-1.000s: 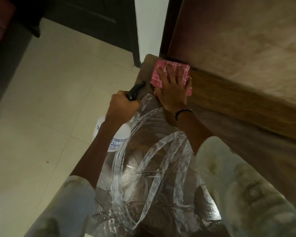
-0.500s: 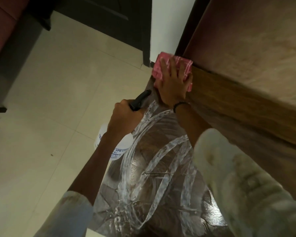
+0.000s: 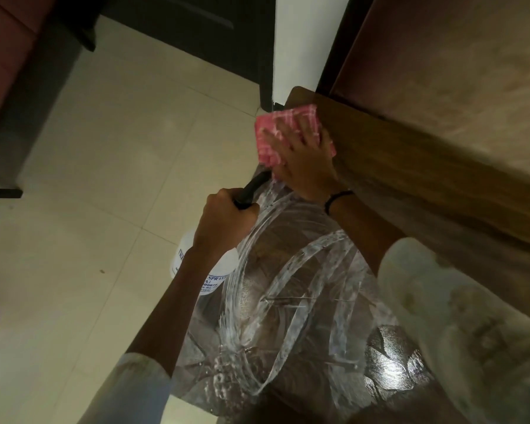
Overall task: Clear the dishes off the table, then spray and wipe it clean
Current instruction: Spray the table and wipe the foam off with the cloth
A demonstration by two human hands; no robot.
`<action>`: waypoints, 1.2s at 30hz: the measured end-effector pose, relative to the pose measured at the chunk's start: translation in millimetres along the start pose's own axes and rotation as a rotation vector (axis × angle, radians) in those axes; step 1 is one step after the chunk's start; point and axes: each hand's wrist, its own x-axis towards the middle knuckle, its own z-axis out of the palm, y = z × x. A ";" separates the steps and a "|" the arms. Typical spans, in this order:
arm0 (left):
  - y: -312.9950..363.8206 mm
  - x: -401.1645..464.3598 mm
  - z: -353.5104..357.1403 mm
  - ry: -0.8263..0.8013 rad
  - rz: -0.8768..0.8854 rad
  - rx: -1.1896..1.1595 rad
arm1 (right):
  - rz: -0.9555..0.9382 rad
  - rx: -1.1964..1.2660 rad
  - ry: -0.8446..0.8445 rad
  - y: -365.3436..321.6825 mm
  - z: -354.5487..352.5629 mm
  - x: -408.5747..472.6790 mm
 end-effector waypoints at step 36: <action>16.1 -142.5 154.8 -0.388 0.055 0.275 | 0.489 0.130 -0.031 115.7 28.1 -303.3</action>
